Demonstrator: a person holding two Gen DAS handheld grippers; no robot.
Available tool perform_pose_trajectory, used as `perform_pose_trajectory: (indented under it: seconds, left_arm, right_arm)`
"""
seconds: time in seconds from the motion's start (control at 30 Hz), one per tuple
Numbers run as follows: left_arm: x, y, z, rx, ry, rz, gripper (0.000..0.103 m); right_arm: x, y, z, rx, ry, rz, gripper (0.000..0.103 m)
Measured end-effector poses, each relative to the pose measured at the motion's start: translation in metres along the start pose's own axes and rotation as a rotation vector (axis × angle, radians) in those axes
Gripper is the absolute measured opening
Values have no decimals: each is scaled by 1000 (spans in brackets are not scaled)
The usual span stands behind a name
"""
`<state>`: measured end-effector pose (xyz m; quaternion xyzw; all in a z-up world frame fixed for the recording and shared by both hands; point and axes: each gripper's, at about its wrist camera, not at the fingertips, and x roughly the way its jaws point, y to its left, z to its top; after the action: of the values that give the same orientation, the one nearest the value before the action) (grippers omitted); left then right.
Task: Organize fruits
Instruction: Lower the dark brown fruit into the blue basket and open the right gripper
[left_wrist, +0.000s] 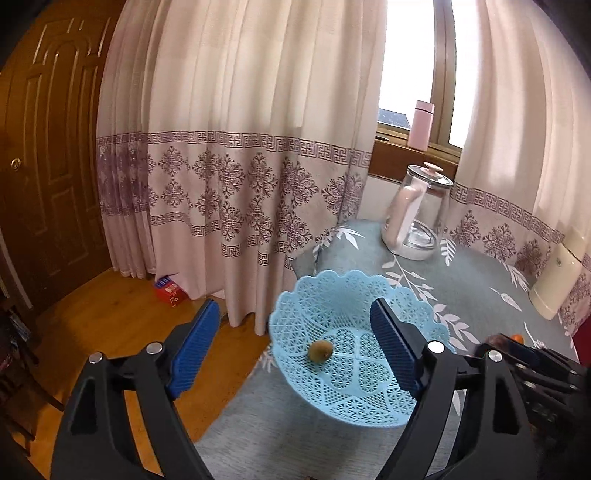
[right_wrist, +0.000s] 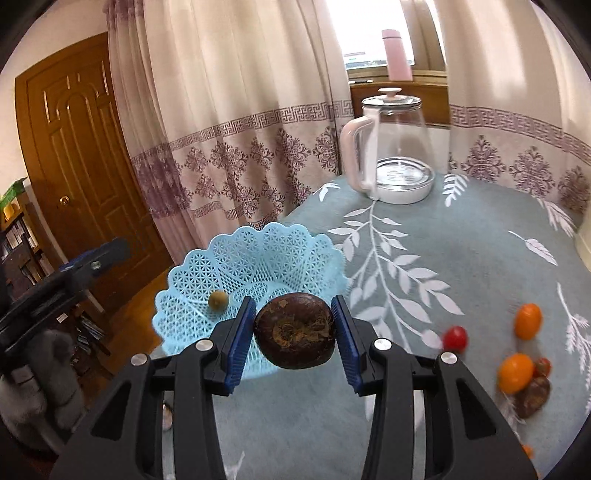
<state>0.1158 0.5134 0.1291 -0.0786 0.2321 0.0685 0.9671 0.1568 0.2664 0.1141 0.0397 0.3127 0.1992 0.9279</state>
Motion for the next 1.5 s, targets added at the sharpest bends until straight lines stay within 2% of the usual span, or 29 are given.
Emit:
perform_pose_trajectory:
  seconds: [0.17,0.37,0.43,0.5,0.87,1.23,1.5]
  left_arm:
    - [3,7,1,-20,4,6,85]
    - [7,3,-1,-13,15,1,85]
    - [9,2,-2,-9,17,4,85]
    - [9,3,-2,-11,18,5,91]
    - [3,0,-2,-12,-2,1,94]
    - [-3,-18,-5,11,-23,-26,98]
    - [-9,-43,-7,62,-33,-62,99]
  right_arm:
    - [32,7,5,-3,42,-11,43]
    - [51,8,7,1,65,-20,43]
    - [52,8,8,3,61,-24,48]
    - [50,5,7,11,51,-29,52]
    - [23,-9,8,60,0,-48,53]
    - [-5,-17,-10,77,-40,-112,68]
    - [-25,-44,-20,147,-53,-156,69]
